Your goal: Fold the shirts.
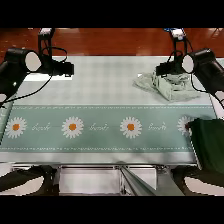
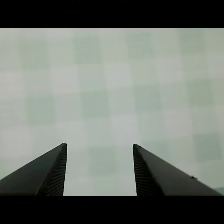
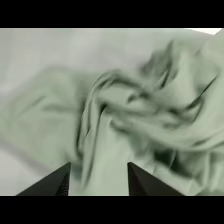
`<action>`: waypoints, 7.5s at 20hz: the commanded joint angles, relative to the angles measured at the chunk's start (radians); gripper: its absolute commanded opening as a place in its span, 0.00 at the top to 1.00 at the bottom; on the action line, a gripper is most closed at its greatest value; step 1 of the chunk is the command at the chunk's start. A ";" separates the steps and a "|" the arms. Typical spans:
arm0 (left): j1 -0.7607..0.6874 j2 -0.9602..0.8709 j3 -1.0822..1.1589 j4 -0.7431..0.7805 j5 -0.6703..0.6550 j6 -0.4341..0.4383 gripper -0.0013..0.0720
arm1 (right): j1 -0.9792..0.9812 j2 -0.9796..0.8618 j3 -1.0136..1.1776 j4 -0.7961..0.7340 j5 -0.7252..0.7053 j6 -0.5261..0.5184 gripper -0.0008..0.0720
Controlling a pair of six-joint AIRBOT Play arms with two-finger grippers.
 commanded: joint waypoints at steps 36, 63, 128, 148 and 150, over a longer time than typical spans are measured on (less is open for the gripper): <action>0.246 0.758 -0.533 -0.268 -0.201 -0.018 0.29 | -0.080 0.133 0.748 0.547 0.148 -0.343 0.96; 0.249 0.751 -0.687 -0.344 -0.273 0.129 0.29 | 0.243 0.082 0.060 0.647 0.268 -0.148 0.42; 0.500 0.759 0.406 -0.519 -0.394 0.431 0.96 | -0.146 0.681 0.691 0.399 0.780 -0.203 0.95; 0.403 -0.191 0.043 -0.706 -0.174 0.391 0.96 | -0.220 0.009 -0.166 0.722 0.153 -0.231 0.95; 0.383 -0.267 0.065 -0.706 -0.176 0.391 0.96 | -0.247 -0.113 -0.067 0.774 0.152 -0.231 0.95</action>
